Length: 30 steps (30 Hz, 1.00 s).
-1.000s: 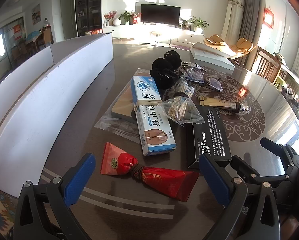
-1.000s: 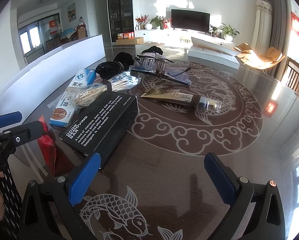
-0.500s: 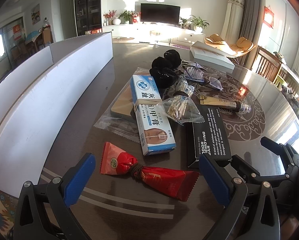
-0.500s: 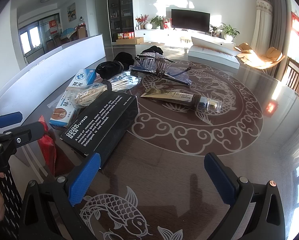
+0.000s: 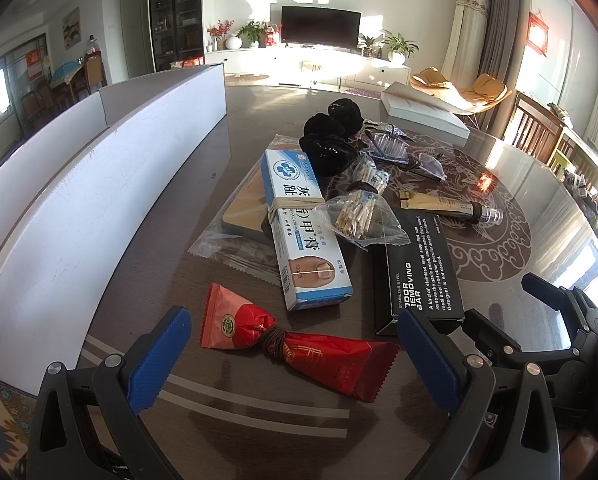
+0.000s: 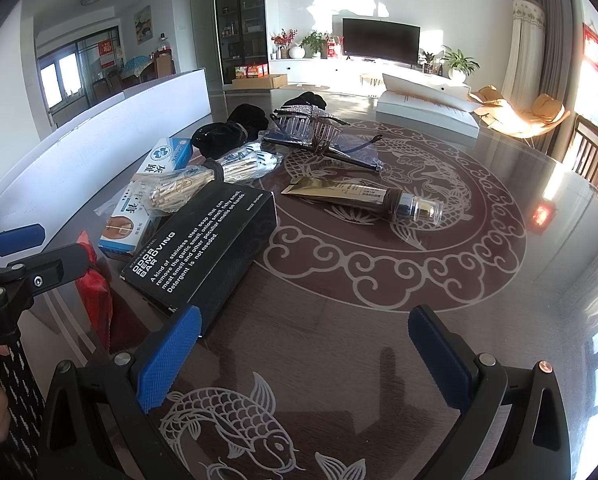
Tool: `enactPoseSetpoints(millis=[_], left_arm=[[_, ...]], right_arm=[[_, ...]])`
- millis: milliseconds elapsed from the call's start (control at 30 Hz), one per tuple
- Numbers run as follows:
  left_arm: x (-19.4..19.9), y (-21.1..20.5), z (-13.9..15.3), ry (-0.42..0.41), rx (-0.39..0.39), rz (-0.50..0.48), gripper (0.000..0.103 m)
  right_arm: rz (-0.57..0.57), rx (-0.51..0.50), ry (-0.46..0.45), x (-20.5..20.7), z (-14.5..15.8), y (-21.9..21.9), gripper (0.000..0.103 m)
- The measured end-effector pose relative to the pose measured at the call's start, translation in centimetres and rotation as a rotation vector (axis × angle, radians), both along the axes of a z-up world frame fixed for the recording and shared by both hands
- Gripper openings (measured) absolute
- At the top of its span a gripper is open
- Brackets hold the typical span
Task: Organize objects
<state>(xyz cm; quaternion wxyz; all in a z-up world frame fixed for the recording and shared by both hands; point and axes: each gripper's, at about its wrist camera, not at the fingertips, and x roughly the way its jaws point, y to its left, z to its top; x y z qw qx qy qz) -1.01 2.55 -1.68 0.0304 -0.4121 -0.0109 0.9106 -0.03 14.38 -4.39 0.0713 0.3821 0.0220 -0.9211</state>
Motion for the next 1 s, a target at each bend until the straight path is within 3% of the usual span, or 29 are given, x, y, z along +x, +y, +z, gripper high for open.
enactPoseSetpoints(millis=[467,600,800,1000], left_arm=[[0.0,-0.2,-0.3,-0.007,-0.004,0.007,0.103],[0.2,-1.0,0.0,-0.047,0.017,0.016,0.103],[3.0,-4.1,0.6,-0.136,0.086,0.032,0.103],[2.0,-6.6,-2.0,-0.301,0.268,0.087,0.103]], right_arm=[[0.000,0.000,0.000,0.0,0.0,0.0,0.103],[0.000,0.000,-0.001,0.0,0.0,0.0,0.103],[-0.004,-0.003,0.002,-0.1,-0.2,0.0,0.103],[0.004,-0.021,-0.005,-0.2,-0.4,0.2,0.103]])
